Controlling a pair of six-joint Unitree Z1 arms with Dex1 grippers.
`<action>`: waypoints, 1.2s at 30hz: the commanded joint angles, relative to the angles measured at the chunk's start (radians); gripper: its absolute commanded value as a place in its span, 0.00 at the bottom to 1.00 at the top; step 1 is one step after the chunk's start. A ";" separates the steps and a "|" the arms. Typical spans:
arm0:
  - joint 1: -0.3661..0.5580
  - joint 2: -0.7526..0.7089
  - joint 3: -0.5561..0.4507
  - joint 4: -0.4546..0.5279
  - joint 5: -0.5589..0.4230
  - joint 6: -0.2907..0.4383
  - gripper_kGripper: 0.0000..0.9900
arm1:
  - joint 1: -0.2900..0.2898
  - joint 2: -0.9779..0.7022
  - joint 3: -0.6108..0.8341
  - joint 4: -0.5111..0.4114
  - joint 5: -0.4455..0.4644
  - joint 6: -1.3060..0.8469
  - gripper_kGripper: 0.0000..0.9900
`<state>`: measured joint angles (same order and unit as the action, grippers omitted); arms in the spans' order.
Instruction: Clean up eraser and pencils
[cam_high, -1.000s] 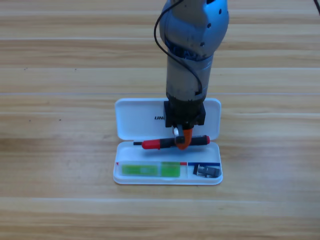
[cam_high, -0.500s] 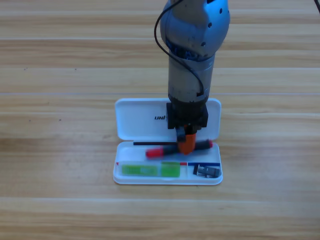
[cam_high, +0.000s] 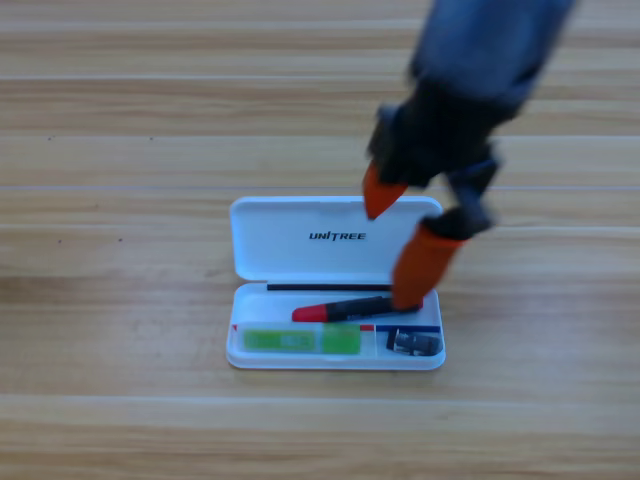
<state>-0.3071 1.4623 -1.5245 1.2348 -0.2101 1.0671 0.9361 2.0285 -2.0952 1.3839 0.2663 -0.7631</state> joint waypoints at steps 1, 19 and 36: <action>0.161 0.001 0.023 -0.081 -0.049 0.047 1.00 | 0.007 -0.335 0.276 -0.155 0.114 0.005 0.91; 0.206 0.501 -0.051 -0.506 -0.443 -0.003 1.00 | -0.083 -0.653 0.761 -0.560 0.347 0.142 0.91; 0.014 0.653 -0.034 -0.655 -0.414 -0.024 0.00 | -0.083 -0.643 0.782 -0.597 0.355 0.156 0.91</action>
<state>-0.2671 2.0344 -1.5792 0.6051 -0.6061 1.0228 0.8801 1.3931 -1.3482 0.7984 0.6099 -0.6141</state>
